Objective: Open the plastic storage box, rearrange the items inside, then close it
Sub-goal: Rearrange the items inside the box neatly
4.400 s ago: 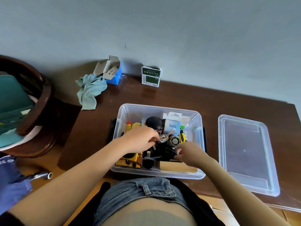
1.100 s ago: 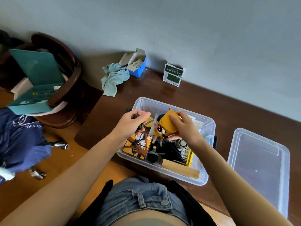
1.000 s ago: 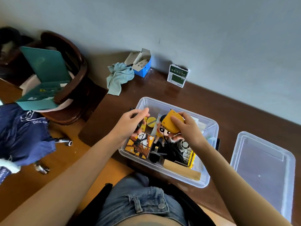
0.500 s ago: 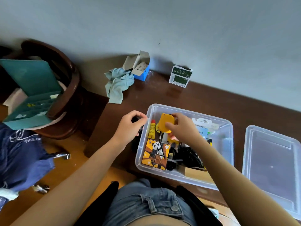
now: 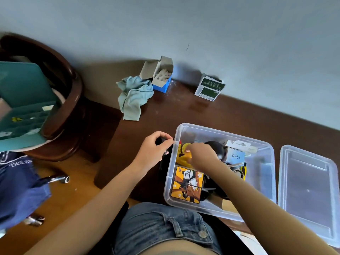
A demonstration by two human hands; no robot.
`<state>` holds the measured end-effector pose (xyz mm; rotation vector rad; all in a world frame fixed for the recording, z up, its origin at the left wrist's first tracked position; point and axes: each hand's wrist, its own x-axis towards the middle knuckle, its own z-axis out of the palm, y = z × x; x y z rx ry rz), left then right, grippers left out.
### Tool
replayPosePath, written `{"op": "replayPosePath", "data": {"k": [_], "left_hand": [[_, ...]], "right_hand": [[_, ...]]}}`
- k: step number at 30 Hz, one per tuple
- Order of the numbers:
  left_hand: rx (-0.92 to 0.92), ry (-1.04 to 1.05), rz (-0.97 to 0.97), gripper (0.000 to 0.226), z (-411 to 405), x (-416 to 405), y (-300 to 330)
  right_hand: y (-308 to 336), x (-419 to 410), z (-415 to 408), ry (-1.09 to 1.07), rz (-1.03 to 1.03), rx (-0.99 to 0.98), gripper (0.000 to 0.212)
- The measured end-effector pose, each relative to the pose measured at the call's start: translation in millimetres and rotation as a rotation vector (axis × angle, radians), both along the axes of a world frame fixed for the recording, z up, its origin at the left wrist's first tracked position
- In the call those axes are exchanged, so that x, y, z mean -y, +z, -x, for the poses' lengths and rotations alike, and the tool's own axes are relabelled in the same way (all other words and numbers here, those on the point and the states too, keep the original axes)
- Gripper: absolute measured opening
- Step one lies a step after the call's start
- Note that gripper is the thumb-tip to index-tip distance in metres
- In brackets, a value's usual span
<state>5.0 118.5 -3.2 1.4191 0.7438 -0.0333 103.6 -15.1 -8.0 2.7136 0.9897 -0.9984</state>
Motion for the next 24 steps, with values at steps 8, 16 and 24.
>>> {"op": "replayPosePath", "data": {"k": [8, 16, 24], "left_hand": [[-0.014, -0.04, 0.009, 0.003, -6.6, -8.0, -2.4], [-0.038, -0.062, 0.019, 0.004, -11.0, -15.3, -4.4], [-0.035, -0.208, -0.121, 0.015, -14.2, -5.9, -7.0]], "right_hand": [[-13.8, -18.3, -1.4, 0.15, 0.087, -0.046, 0.031], [-23.6, -14.1, -9.9, 0.186, 0.117, -0.204, 0.037], [-27.8, -6.7, -9.0, 0.072, -0.001, -0.241, 0.042]]}}
